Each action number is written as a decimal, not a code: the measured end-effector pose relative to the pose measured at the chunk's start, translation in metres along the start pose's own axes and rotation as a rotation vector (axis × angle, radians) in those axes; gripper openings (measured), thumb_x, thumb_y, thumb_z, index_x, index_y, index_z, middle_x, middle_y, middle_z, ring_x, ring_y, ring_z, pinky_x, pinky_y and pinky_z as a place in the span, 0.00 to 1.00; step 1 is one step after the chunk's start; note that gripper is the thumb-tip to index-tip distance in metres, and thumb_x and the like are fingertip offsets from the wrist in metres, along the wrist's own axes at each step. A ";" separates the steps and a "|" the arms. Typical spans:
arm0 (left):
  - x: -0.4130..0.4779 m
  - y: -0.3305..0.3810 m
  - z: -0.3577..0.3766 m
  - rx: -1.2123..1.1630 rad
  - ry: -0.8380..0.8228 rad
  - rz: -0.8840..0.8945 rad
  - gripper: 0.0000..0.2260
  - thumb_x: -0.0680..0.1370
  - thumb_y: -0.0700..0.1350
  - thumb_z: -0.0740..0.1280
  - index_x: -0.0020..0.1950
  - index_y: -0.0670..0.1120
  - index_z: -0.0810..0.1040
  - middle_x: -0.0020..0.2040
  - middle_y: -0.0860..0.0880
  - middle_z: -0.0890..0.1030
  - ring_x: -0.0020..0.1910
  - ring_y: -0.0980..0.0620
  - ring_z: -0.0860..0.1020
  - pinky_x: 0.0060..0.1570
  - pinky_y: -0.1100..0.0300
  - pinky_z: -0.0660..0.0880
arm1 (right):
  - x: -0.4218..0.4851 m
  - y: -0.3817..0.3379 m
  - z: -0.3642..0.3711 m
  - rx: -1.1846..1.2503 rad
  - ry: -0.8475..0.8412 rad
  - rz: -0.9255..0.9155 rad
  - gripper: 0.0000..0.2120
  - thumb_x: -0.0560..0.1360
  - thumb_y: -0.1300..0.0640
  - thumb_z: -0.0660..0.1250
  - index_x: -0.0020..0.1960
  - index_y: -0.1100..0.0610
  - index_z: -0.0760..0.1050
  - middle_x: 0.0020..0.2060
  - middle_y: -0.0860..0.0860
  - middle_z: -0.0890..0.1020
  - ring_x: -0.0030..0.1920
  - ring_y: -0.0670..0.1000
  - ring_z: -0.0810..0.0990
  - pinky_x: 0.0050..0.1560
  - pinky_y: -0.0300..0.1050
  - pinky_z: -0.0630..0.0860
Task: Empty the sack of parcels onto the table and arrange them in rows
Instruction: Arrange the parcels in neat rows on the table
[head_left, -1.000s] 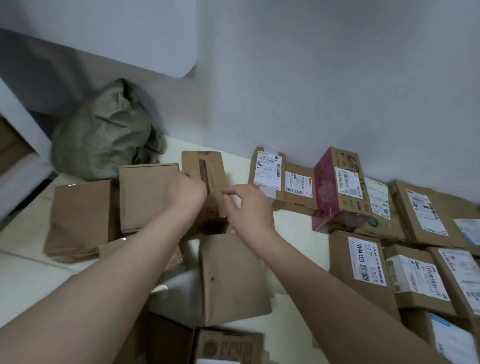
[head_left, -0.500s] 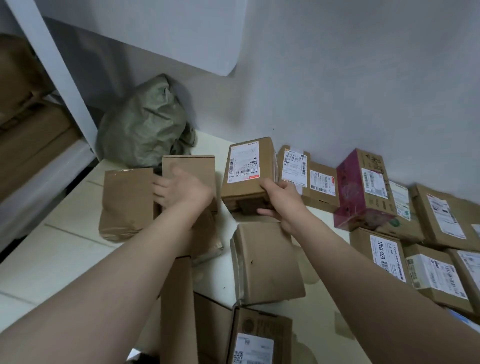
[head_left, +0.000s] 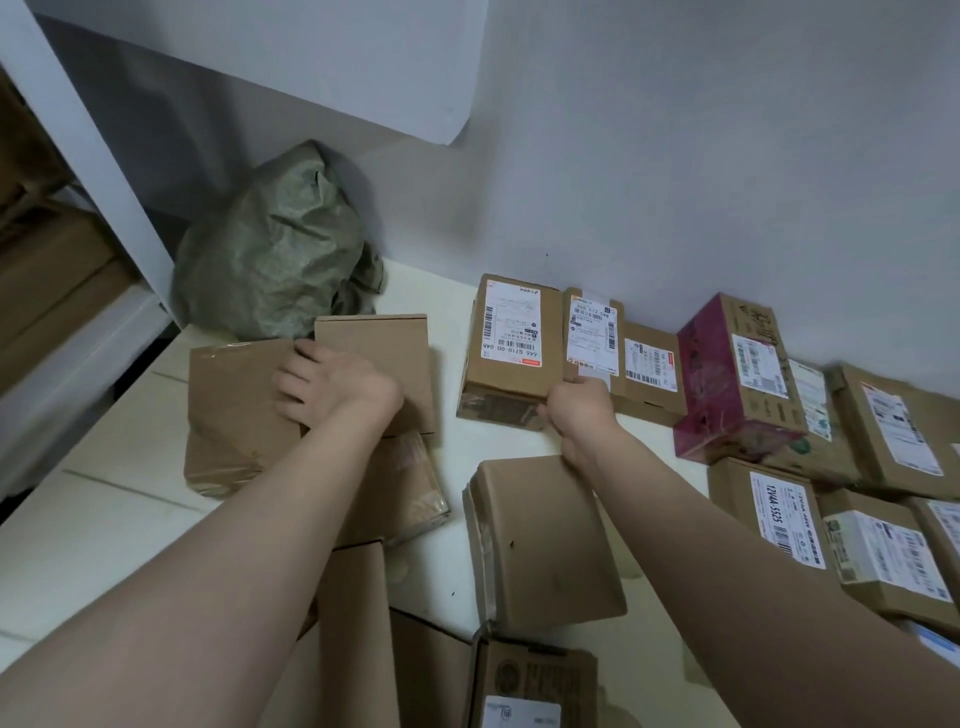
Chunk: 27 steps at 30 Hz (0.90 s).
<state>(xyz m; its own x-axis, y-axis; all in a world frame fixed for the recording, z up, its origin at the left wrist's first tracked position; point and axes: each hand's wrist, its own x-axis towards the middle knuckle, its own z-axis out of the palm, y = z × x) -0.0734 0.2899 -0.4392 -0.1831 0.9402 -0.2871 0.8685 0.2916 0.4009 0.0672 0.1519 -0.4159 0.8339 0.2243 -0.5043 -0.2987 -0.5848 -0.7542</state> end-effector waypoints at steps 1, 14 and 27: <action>0.001 0.000 0.000 0.030 -0.007 0.033 0.38 0.75 0.48 0.69 0.79 0.43 0.51 0.76 0.41 0.57 0.75 0.41 0.54 0.73 0.43 0.54 | -0.005 -0.002 -0.001 -0.055 0.039 -0.020 0.21 0.73 0.66 0.60 0.66 0.59 0.71 0.59 0.55 0.77 0.52 0.56 0.79 0.51 0.47 0.78; 0.002 -0.013 0.005 0.248 -0.074 0.099 0.30 0.73 0.54 0.69 0.73 0.47 0.68 0.79 0.45 0.41 0.78 0.43 0.39 0.75 0.41 0.41 | -0.057 -0.014 0.060 -0.604 -0.517 -0.167 0.25 0.81 0.43 0.56 0.64 0.64 0.71 0.49 0.55 0.76 0.43 0.56 0.76 0.48 0.47 0.75; -0.045 0.012 -0.081 -0.571 -0.015 0.219 0.22 0.83 0.56 0.53 0.67 0.42 0.72 0.69 0.42 0.71 0.68 0.40 0.68 0.65 0.51 0.63 | -0.088 -0.047 0.017 0.028 -0.434 -0.377 0.24 0.81 0.44 0.60 0.74 0.50 0.64 0.69 0.48 0.71 0.58 0.47 0.73 0.58 0.46 0.74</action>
<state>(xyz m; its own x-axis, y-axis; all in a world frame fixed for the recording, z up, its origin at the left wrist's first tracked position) -0.0923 0.2656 -0.3508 -0.0181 0.9877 -0.1552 0.5001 0.1434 0.8540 0.0001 0.1730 -0.3428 0.6203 0.7162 -0.3198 -0.0346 -0.3824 -0.9233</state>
